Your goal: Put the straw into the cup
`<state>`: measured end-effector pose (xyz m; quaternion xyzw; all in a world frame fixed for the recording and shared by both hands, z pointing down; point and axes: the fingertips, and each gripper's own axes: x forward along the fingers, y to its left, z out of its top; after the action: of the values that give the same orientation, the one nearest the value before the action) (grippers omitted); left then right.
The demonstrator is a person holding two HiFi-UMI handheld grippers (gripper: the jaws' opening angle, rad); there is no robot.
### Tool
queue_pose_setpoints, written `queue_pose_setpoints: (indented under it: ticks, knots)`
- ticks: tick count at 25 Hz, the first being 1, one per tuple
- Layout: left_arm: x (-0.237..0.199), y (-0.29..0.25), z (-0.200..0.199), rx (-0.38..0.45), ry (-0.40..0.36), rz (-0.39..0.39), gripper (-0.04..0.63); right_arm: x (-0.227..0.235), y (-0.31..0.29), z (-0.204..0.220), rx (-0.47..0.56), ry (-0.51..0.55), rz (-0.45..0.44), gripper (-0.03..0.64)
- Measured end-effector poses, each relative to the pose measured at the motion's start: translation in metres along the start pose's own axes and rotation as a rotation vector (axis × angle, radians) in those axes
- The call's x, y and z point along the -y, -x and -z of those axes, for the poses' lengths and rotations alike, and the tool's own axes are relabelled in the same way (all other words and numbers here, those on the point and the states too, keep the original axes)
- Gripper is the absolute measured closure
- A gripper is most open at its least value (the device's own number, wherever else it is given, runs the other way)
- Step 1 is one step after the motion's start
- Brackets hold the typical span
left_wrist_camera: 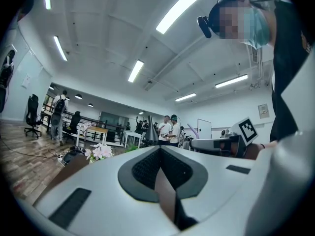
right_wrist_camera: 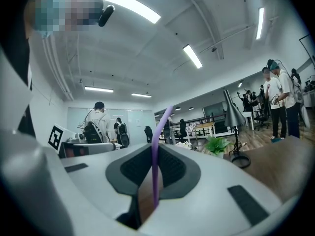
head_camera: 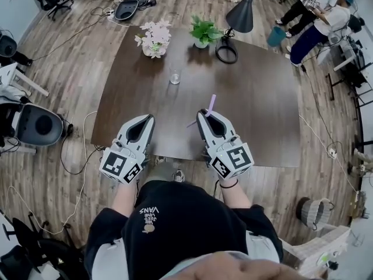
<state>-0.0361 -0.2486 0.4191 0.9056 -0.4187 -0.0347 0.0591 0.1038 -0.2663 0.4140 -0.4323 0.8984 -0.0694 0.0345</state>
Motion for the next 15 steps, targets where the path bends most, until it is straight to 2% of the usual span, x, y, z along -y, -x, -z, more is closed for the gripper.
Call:
queue_pose_setpoints:
  ticks: [15]
  knots:
    - [-0.078,-0.071,-0.014,-0.009,0.013,0.111,0.584,0.039,-0.095,-0.015,0.012,0.025,0.078,0.572]
